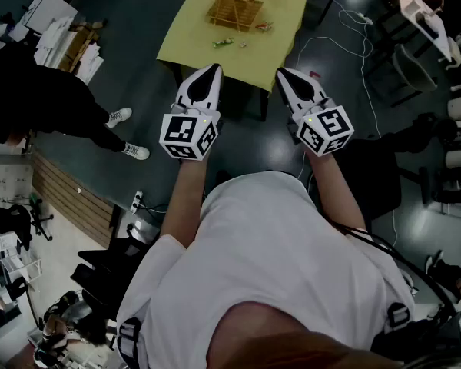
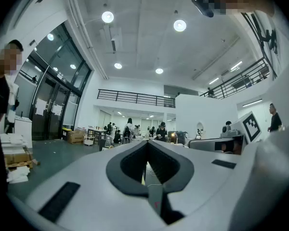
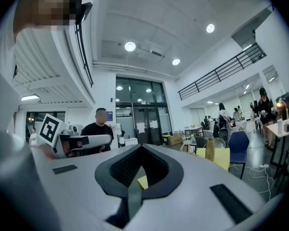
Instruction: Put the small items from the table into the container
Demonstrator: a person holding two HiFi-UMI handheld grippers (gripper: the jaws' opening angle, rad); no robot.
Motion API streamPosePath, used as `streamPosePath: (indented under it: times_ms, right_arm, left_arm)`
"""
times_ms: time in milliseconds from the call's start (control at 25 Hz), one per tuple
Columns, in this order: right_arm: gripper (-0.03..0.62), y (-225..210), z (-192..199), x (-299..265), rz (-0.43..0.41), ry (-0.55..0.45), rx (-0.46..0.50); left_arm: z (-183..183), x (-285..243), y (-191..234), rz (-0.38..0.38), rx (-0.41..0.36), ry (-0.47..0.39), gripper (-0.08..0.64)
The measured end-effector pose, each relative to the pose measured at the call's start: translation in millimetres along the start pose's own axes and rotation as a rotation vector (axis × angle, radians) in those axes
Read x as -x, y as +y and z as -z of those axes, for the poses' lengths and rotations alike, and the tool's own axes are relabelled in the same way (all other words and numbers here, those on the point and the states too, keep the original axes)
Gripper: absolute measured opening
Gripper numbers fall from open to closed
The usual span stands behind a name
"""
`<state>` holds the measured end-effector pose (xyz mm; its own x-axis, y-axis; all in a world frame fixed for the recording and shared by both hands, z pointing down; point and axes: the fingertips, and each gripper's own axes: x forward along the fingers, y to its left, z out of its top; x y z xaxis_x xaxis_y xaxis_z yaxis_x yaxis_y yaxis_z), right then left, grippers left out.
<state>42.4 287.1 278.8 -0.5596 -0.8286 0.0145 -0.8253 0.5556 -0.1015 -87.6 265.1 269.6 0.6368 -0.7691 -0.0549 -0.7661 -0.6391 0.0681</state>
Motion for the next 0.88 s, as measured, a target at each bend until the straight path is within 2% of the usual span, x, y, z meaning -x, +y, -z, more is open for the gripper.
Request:
streamPosePath:
  times_ms: [240,720,880]
  right_arm:
    - [0.014,-9.0,-3.1,7.5,-0.003,-0.003,0.006]
    - [0.014,7.2,2.8,9.8,-0.076,0.004,0.003]
    - [0.014,-1.7,5.2,16.3,-0.083,0.015,-0.008]
  left_arm:
    - [1.1,0.3,-7.8,-0.009,-0.005,0.000,0.008]
    - [7.0,8.8,-13.7,-0.025,-0.019,0.026,0.008]
    - [9.1,4.5,-21.6,-0.038,-0.021,0.036,0.008]
